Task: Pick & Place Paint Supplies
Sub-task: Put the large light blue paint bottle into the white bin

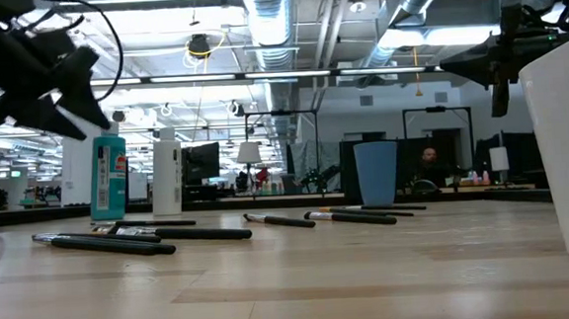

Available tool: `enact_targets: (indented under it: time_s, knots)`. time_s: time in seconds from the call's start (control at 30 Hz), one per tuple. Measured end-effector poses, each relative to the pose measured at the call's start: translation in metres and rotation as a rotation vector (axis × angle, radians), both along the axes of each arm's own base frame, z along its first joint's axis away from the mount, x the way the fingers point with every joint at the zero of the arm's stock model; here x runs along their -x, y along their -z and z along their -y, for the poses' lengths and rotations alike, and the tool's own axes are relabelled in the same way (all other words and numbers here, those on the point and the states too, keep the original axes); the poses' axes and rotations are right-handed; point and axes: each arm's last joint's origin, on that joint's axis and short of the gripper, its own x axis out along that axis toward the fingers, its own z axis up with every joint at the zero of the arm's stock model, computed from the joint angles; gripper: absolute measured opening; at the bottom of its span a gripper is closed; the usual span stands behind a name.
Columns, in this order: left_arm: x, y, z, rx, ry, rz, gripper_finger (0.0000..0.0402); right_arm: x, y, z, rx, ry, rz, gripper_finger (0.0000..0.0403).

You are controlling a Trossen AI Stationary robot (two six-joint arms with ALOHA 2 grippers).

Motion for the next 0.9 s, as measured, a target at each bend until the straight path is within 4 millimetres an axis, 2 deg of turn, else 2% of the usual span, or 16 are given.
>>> enact_targets:
  time_s: [0.23,0.43,0.63,0.9]
  knots:
    - [0.008,0.019,0.004,0.053,-0.005,0.045,0.0282,0.0,0.0,0.0,0.0,0.0,0.0,0.0]
    - [0.009,0.021,0.003,0.036,-0.004,0.044,0.0305,0.0,0.0,0.0,0.0,0.001,0.0,0.0]
    - [0.01,0.019,0.001,-0.062,-0.004,0.058,0.0317,0.0,0.0,0.0,-0.001,0.005,0.0,0.0]
    - [0.01,0.019,-0.009,-0.231,-0.059,0.069,0.0313,0.0,0.0,0.0,-0.008,0.003,0.004,0.0]
